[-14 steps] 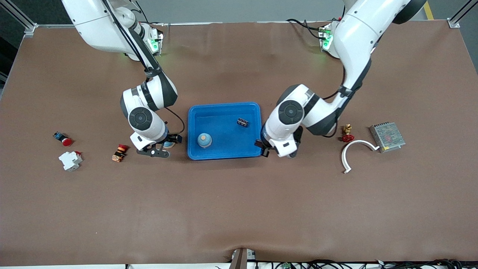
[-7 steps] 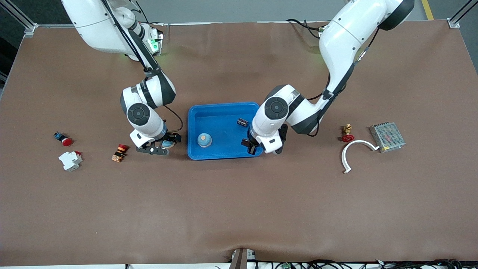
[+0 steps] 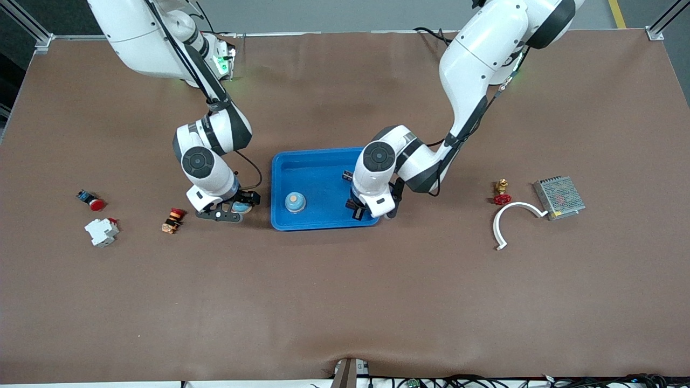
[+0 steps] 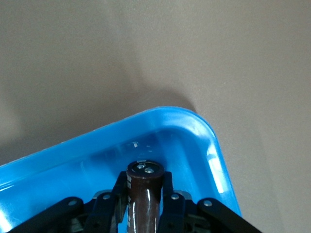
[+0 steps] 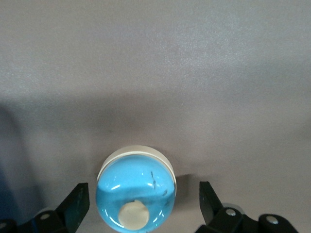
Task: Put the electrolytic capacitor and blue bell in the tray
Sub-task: 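Release the capacitor in the tray while the right gripper lifts the bell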
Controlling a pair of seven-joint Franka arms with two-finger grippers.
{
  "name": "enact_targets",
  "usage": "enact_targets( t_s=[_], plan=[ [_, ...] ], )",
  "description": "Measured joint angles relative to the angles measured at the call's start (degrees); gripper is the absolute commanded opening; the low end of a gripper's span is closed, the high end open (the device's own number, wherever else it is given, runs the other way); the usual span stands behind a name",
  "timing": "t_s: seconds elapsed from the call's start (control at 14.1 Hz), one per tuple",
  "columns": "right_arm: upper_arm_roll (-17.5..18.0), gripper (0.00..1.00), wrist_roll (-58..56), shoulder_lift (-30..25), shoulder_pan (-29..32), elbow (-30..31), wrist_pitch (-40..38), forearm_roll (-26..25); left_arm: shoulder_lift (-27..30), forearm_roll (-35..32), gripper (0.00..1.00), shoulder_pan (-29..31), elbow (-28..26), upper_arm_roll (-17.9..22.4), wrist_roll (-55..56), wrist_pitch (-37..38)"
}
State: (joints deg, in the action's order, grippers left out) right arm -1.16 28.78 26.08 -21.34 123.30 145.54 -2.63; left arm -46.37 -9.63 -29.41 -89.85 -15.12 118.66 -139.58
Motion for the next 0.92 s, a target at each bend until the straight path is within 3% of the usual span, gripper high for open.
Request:
enact_targets(
  t_s=[0.07, 0.14, 0.21, 0.35, 0.71, 0.92],
  plan=[
    [0.0, 1.0, 0.0, 0.0, 0.0, 0.2, 0.8, 0.0, 0.0, 0.0, 1.0, 0.0, 0.1, 0.2, 0.0, 0.0],
    [0.0, 1.0, 0.0, 0.0, 0.0, 0.4, 1.6, 0.0, 0.0, -0.3, 1.0, 0.0, 0.3, 0.6, 0.0, 0.0],
    [0.0, 0.77, 0.0, 0.0, 0.0, 0.6, 2.2, 0.0, 0.0, -1.0, 1.0, 0.0, 0.9, 0.8, -0.1, 0.0],
    [0.0, 0.01, 0.0, 0.0, 0.1, 0.8, 2.4, 0.0, 0.4, -2.7, 1.0, 0.0, 2.5, 0.8, -0.1, 0.4],
    [0.0, 0.0, 0.1, -0.2, 0.3, 0.9, 2.1, 0.0, 5.4, -3.3, 1.0, 0.3, 6.1, 0.8, -6.5, 9.6],
    [0.0, 0.0, 0.1, -1.8, 0.7, -0.3, -3.8, 0.2, 10.5, -3.3, 1.0, 1.9, 6.8, 1.1, -17.1, 18.3]
  ],
)
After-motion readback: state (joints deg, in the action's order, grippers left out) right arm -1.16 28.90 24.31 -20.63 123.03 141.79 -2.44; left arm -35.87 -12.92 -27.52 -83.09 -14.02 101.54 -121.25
